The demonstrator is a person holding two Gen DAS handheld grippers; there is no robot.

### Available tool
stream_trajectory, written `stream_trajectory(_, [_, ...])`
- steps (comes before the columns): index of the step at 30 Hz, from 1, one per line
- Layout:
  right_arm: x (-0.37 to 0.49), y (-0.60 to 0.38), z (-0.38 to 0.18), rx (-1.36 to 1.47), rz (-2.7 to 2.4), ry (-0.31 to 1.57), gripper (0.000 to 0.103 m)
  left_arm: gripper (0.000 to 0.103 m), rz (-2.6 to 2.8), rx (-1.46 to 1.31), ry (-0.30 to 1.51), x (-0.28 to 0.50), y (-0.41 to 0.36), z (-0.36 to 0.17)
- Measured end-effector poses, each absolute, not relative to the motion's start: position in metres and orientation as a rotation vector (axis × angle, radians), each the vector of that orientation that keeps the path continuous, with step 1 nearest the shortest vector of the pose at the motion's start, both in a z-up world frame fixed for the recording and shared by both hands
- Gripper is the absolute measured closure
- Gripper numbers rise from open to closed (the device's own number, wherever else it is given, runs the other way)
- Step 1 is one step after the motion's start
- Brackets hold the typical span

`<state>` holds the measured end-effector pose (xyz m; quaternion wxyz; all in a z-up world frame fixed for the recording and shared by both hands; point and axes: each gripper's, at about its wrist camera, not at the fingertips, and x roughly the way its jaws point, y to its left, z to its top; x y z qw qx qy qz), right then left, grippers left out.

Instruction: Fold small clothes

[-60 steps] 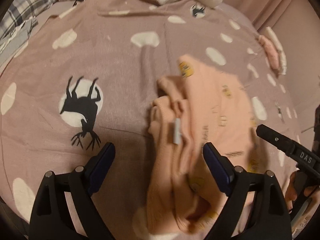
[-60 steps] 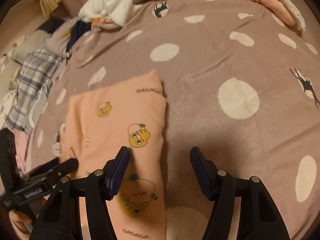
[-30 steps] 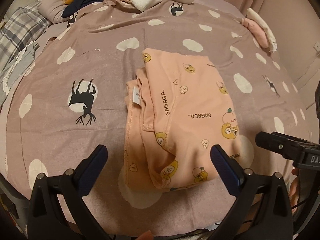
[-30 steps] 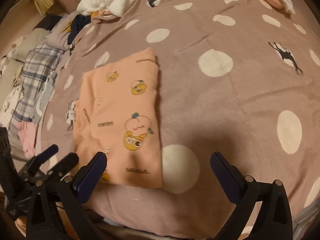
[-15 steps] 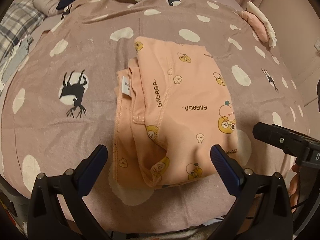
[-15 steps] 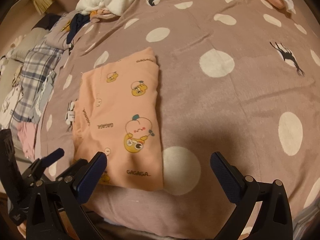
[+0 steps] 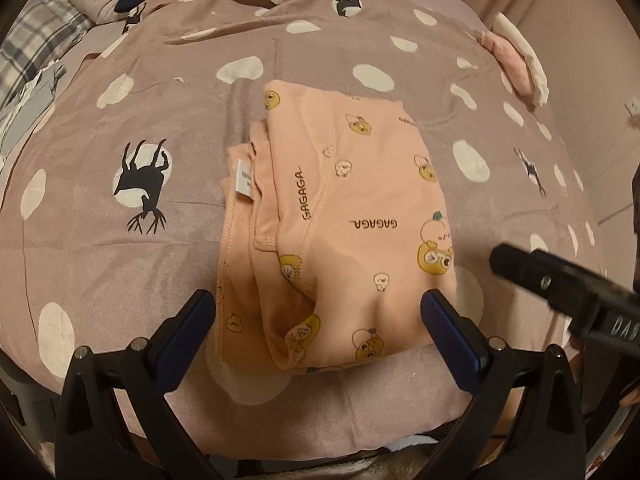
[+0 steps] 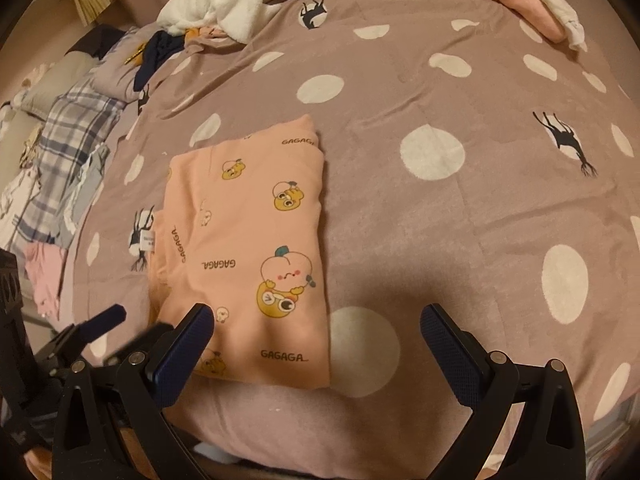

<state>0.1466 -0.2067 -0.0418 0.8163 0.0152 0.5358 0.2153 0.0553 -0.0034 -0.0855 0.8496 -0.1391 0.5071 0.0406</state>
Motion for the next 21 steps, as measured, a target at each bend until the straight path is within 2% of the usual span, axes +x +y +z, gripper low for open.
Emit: stream_trajectory(21, [0.1504,-0.1996,-0.0452,0.004,0.423,1.151,0.001,0.000,0.082,-0.314,1.056,0.0603,0.0004,-0.0830])
